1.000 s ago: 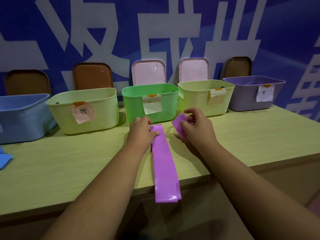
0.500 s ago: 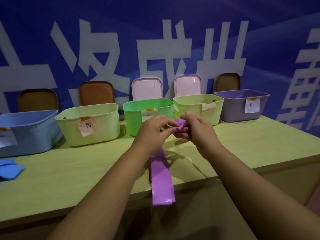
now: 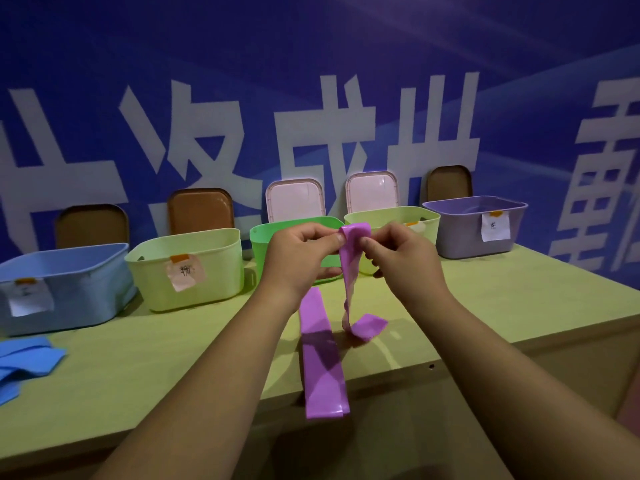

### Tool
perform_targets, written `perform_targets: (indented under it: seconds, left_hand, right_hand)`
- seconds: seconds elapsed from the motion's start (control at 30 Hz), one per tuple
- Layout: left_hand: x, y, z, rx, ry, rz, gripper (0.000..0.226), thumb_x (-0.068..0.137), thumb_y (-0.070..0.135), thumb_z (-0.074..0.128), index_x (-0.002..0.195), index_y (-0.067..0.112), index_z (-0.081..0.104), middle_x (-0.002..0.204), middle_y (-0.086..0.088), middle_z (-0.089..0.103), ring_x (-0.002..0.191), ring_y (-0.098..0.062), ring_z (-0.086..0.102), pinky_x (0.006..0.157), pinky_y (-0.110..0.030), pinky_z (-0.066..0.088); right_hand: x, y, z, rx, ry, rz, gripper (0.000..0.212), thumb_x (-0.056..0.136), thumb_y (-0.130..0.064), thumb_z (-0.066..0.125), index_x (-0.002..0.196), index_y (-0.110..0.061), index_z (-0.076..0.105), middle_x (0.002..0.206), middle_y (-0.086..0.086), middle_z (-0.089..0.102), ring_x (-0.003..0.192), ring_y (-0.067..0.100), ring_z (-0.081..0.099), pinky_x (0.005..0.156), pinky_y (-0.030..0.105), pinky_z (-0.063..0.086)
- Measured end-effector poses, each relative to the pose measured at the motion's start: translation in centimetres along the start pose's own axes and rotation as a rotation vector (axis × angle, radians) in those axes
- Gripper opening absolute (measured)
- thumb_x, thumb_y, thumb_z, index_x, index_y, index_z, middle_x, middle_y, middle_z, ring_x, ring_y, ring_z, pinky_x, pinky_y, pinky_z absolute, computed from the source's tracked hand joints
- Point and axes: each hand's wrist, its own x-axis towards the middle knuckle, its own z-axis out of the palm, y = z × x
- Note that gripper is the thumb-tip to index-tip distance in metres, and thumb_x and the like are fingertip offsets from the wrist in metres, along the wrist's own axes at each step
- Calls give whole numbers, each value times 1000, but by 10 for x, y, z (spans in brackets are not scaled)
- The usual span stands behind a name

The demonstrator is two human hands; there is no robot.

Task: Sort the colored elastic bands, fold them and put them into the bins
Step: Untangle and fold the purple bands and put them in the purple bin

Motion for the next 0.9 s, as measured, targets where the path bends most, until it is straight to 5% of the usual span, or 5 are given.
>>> perform_targets:
  seconds: [0.2, 0.5, 0.67, 0.8, 0.9]
  left_hand:
    - [-6, 5, -5, 206, 111, 149, 4, 99, 14, 76, 101, 14, 80, 98, -1, 76, 90, -17, 78, 65, -37, 68]
    - [-7, 11, -10, -88, 124, -52, 6, 102, 12, 71, 97, 10, 74, 100, -10, 78, 91, -24, 81, 69, -45, 68]
    - [-2, 15, -9, 287, 108, 165, 6, 106, 20, 64, 101, 19, 66, 99, -1, 71, 92, -21, 75, 70, -42, 69]
    - [-5, 18, -5, 317, 24, 136, 7, 111, 30, 53, 105, 27, 56, 97, -9, 73, 89, -30, 74, 77, -54, 66]
    - [-9, 18, -1, 284, 46, 102, 6, 110, 31, 53, 108, 27, 57, 99, -10, 72, 92, -33, 73, 81, -51, 63]
  right_hand:
    - [2, -16, -6, -142, -18, -94, 11, 96, -34, 80, 91, -25, 75, 80, -11, 72, 78, 9, 68, 71, 32, 59]
    - [11, -29, -24, -329, -152, -168, 16, 98, -36, 75, 101, -21, 76, 82, -8, 76, 76, 10, 74, 79, 43, 66]
    - [13, -28, -26, -53, -245, -81, 18, 100, -37, 74, 96, -19, 72, 89, 1, 76, 89, 24, 74, 87, 50, 65]
    - [10, -26, -23, 306, -250, 63, 14, 103, -21, 69, 100, -8, 73, 93, 9, 77, 89, 26, 75, 92, 46, 64]
    - [9, -22, -19, 301, -221, 87, 15, 104, -24, 69, 103, -10, 75, 90, 10, 76, 83, 23, 71, 84, 42, 62]
